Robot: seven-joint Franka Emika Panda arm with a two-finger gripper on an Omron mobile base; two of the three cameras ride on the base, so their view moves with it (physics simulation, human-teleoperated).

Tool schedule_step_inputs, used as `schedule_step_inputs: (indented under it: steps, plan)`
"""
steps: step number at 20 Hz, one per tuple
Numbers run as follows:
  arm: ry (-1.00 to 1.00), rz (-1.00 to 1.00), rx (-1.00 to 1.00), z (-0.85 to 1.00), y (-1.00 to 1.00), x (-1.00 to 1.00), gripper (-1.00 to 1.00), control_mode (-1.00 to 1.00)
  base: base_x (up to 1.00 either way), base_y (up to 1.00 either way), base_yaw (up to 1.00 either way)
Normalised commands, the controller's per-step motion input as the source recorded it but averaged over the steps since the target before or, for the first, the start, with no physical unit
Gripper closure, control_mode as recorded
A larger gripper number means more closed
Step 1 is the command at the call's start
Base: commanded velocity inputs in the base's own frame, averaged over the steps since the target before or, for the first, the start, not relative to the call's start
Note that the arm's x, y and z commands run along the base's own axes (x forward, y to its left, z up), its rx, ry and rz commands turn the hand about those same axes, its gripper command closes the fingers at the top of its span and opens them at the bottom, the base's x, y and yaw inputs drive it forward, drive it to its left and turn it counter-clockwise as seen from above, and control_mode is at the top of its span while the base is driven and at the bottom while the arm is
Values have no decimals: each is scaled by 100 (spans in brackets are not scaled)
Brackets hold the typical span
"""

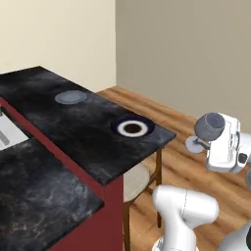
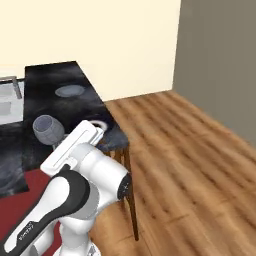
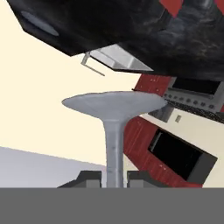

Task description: Retrieve the wine glasses from the counter and place one next to each plate.

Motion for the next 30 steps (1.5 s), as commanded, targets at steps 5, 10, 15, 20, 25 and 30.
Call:
schedule_step_inputs:
  steps: [5,10,15,20,25,30]
  plan:
    - [0,0,0,0,0,0,100,100,31,-64,69]
    - [0,0,0,0,0,0,100,100,-30,-41,83]
    - [0,0,0,0,0,0,100,100,-51,-23,89]
    - [0,0,0,0,0,0,100,100,-96,-92,51]
    - [0,0,0,0,0,0,100,100,-100,-97,54]
    - [0,0,0,0,0,0,100,100,-80,-100,56]
